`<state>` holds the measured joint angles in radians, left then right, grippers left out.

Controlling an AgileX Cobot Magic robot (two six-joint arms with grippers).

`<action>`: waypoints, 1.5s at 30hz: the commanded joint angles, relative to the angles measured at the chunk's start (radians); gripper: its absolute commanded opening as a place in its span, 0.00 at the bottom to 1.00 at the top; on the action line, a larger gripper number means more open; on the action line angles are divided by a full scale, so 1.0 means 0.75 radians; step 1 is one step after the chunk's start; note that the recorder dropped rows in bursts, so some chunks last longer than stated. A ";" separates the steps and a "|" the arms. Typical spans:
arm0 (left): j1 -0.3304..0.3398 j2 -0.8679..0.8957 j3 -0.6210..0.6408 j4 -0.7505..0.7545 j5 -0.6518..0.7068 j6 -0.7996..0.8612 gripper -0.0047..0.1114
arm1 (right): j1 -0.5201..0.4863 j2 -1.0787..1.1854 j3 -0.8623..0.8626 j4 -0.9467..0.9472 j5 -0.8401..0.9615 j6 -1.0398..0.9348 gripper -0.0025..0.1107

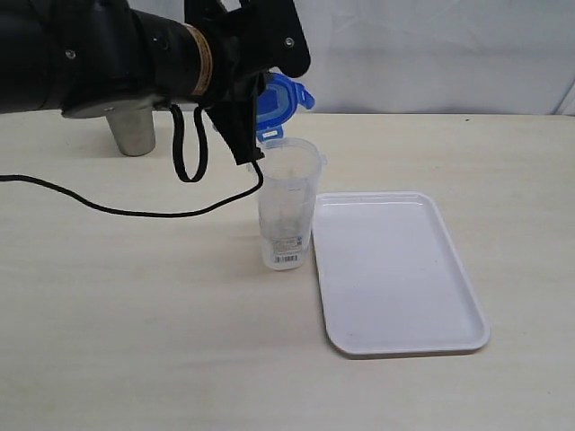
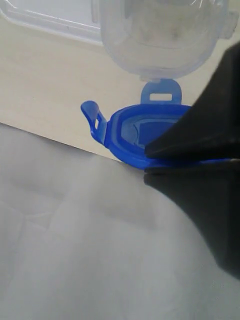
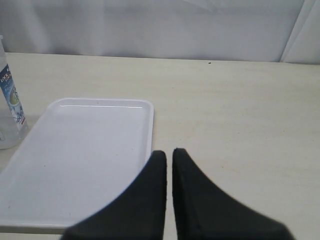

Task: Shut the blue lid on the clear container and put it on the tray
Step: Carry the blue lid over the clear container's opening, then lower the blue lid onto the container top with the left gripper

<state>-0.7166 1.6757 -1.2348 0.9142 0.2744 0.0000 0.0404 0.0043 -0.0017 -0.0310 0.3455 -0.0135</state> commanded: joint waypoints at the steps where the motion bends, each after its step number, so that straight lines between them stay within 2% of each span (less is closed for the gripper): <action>1: -0.057 -0.013 -0.007 0.092 -0.018 -0.026 0.04 | -0.006 -0.006 0.002 0.001 -0.002 0.001 0.06; 11: -0.100 -0.013 -0.007 0.172 0.046 -0.037 0.04 | -0.006 -0.006 0.002 0.001 -0.002 0.001 0.06; 21: -0.100 -0.013 -0.007 0.191 -0.098 -0.037 0.04 | -0.006 -0.006 0.002 0.001 -0.002 0.001 0.06; 29: -0.103 -0.013 -0.007 0.197 -0.025 -0.037 0.04 | -0.006 -0.006 0.002 0.001 -0.002 0.001 0.06; 33: -0.145 -0.013 -0.007 0.210 0.012 -0.037 0.04 | -0.006 -0.006 0.002 0.001 -0.002 0.001 0.06; 38: -0.155 -0.013 -0.007 0.210 0.082 -0.037 0.04 | -0.006 -0.006 0.002 0.001 -0.002 0.001 0.06; 45: -0.197 -0.013 -0.007 0.192 0.088 -0.042 0.04 | -0.006 -0.006 0.002 0.001 -0.002 0.001 0.06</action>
<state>-0.8447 1.6757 -1.2348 1.0684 0.3370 -0.0210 0.0404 0.0043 -0.0017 -0.0310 0.3455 -0.0135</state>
